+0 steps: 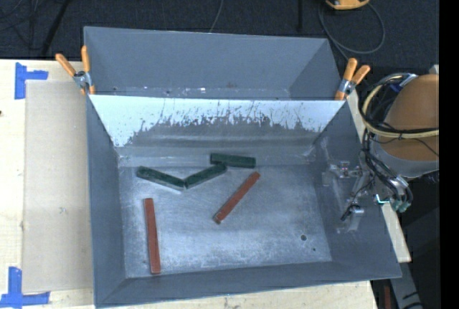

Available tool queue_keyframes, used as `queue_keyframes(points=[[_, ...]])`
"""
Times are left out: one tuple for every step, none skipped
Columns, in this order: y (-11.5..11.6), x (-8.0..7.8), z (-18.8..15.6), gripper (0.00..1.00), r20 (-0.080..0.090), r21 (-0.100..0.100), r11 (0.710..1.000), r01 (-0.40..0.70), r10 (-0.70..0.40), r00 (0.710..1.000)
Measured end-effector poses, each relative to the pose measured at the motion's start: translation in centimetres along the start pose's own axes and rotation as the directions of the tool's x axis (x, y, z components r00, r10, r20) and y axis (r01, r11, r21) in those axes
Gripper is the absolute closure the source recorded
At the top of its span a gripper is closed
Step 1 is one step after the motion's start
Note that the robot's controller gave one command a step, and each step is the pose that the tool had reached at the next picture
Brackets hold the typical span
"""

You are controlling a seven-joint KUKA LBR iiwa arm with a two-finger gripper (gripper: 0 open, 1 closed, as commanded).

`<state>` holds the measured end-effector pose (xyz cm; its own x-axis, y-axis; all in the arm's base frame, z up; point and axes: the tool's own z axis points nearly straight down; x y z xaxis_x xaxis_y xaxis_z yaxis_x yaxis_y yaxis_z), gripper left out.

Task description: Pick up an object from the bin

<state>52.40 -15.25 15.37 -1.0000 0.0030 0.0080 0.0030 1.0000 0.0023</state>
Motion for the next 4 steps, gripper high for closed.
queue_keyframes(points=[[9.1, 1.6, 4.2, 0.00, 0.002, -0.003, 1.000, -0.011, 0.011, 1.000], [14.2, -4.8, 8.5, 0.00, 0.015, 0.000, 0.997, -0.080, 0.080, 0.997], [17.4, -6.6, 8.3, 0.00, 0.010, 0.006, 0.917, 0.398, -0.398, 0.917], [23.0, -2.1, 8.4, 0.00, 0.004, 0.006, 0.612, 0.791, -0.791, 0.612]])
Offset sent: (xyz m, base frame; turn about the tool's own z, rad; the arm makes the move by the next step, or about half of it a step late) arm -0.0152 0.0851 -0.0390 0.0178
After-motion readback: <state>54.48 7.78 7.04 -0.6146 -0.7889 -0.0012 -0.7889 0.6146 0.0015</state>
